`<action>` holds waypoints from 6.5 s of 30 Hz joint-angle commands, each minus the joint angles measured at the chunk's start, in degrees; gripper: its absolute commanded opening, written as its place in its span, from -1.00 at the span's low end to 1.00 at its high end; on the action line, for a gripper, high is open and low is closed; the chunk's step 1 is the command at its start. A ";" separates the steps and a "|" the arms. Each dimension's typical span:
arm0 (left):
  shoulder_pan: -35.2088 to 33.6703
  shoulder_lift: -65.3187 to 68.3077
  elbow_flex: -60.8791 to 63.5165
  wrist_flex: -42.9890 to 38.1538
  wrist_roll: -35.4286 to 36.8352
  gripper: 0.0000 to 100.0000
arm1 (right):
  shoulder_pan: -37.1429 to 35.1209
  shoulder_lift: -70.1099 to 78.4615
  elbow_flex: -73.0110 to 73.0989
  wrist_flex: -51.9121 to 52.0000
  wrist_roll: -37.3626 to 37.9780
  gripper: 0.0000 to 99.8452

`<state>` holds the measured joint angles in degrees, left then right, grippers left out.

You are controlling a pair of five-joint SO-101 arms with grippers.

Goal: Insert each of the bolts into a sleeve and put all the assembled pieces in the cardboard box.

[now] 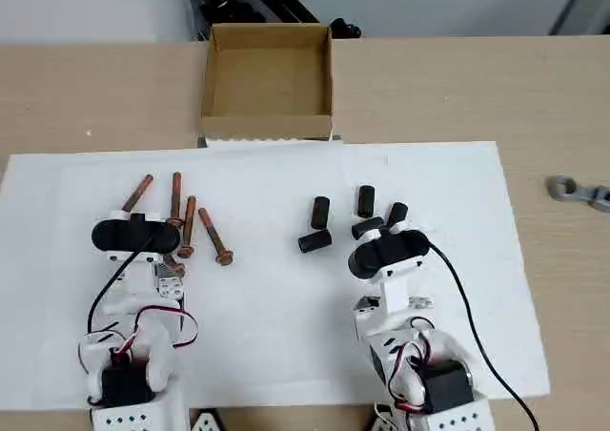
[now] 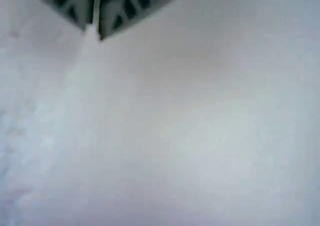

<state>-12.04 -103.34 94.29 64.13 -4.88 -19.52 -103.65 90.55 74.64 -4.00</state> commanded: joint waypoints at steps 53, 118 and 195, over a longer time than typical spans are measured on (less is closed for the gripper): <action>0.18 -0.79 -1.71 0.26 -0.35 -0.99 | -0.04 -0.31 -0.18 -1.01 0.35 -0.99; 0.09 -0.79 -1.63 -0.26 -0.35 -0.99 | -0.22 -0.31 -0.09 -1.01 0.53 -0.99; -10.73 83.34 -76.00 20.40 -4.66 -0.86 | -0.40 -0.31 -0.09 -1.01 0.26 -0.98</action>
<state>-22.86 -21.76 22.90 83.82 -7.34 -19.60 -103.65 90.81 74.64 -4.00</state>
